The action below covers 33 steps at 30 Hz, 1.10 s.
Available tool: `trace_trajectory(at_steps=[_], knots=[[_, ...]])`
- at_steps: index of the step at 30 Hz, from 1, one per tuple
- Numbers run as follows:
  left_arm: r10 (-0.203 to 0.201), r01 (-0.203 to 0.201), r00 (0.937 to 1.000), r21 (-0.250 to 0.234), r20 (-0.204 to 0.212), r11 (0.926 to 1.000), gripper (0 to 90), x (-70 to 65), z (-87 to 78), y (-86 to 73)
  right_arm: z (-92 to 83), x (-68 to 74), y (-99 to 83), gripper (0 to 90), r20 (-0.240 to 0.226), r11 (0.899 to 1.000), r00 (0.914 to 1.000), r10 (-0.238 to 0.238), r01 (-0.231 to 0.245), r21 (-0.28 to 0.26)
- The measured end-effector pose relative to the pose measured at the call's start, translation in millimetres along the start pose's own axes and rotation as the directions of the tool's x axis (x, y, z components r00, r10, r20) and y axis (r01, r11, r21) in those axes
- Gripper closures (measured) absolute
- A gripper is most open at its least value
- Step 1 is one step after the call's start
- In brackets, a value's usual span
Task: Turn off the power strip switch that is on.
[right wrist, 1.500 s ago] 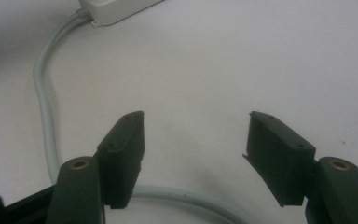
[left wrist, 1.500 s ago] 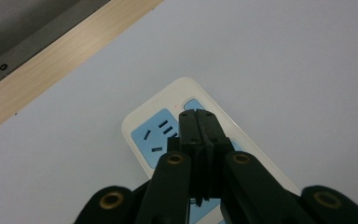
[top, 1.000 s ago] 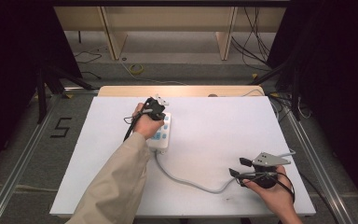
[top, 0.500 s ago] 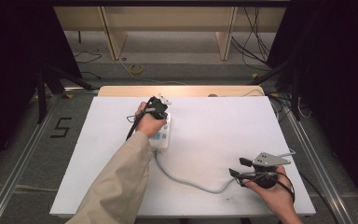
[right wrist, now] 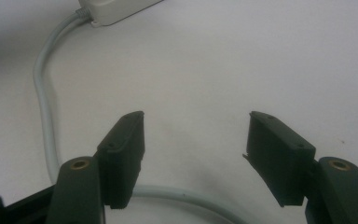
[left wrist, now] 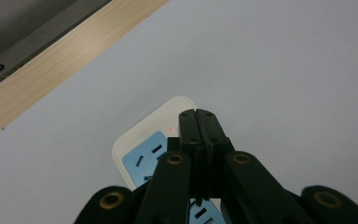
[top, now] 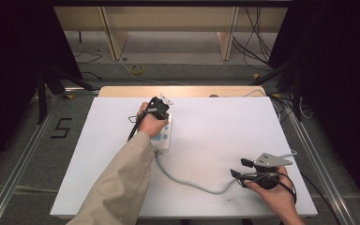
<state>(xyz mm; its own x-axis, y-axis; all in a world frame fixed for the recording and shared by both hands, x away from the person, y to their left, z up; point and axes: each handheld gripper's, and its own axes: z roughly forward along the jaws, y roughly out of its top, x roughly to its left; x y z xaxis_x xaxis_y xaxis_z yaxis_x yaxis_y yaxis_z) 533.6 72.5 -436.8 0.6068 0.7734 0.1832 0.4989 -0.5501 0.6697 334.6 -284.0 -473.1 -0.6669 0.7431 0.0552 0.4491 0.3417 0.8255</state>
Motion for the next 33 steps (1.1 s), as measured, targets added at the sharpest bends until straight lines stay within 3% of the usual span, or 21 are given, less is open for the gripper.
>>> trace_trajectory(at_steps=[14,33], knots=[[0.003,-0.003,1.0,0.001,-0.007,1.0,89.8,1.9,0.2,9.9,-0.1,-0.2,0.1,37.9,-0.003,1.0,1.0,0.004,-0.004,-0.003],[-0.003,0.003,0.9999,0.025,-0.01,0.9997,89.8,5.1,6.9,11.0,0.0,-0.3,0.4,37.8,-0.005,1.0,1.0,0.0,0.0,-0.006]])
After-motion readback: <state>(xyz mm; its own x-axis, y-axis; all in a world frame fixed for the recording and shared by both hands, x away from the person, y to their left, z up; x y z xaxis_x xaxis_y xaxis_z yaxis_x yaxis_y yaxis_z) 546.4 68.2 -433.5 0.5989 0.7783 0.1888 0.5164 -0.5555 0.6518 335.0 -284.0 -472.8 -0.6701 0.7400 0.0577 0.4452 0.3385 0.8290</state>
